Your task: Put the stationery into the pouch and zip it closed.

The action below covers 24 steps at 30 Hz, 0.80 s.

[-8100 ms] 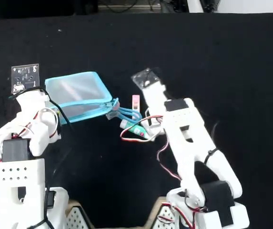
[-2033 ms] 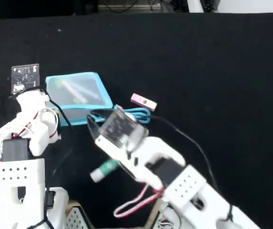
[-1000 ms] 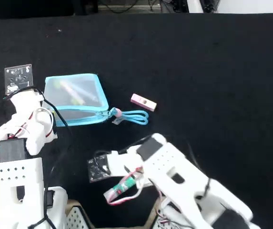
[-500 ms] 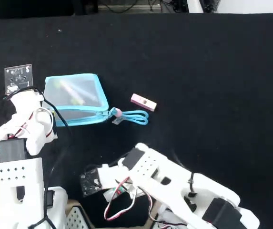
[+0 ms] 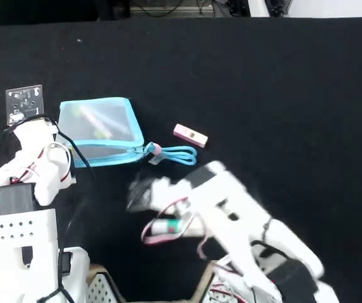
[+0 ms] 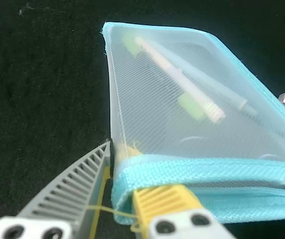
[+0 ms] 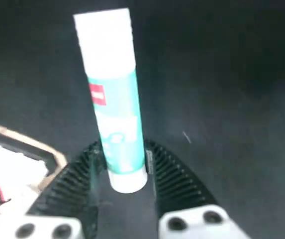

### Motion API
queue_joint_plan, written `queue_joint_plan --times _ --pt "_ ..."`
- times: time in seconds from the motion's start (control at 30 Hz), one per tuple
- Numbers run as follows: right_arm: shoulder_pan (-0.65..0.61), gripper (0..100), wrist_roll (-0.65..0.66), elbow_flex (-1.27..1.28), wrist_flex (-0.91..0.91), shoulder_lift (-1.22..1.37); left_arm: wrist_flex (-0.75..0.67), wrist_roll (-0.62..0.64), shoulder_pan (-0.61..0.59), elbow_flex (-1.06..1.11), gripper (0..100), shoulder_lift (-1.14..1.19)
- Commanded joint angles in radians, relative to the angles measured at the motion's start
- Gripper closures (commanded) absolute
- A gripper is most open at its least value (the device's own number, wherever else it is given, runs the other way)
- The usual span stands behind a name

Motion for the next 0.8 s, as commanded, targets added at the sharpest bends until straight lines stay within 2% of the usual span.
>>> queue_joint_plan --times 0.0,0.1,0.17,0.3,0.43,0.57,0.7,0.77 --pt "0.279 98.6 -0.008 -0.058 0.034 -0.082 0.005 0.011 -0.018 -0.039 97 -0.011" --pt "0.457 97.9 0.043 -0.058 0.023 -0.05 0.005 0.011 -0.015 -0.039 97 -0.011" --pt "0.56 93.9 0.066 -0.058 -0.009 -0.002 0.005 0.011 -0.015 -0.039 97 -0.011" --pt "0.655 84.2 0.066 -0.065 -0.117 0.133 0.005 0.011 -0.012 -0.039 97 -0.011" --pt "0.591 80.8 0.032 -0.125 -0.083 0.186 0.005 0.011 -0.012 -0.039 97 -0.011" --pt "0.442 80.5 -0.072 -0.217 -0.017 0.145 0.003 0.011 -0.01 -0.039 97 -0.011" --pt "0.293 80.6 -0.086 -0.22 -0.051 0.134 0.005 0.011 -0.018 -0.039 97 -0.011" --pt "0.276 80.7 -0.083 -0.199 -0.103 0.134 0.005 0.011 -0.018 -0.039 97 -0.011"
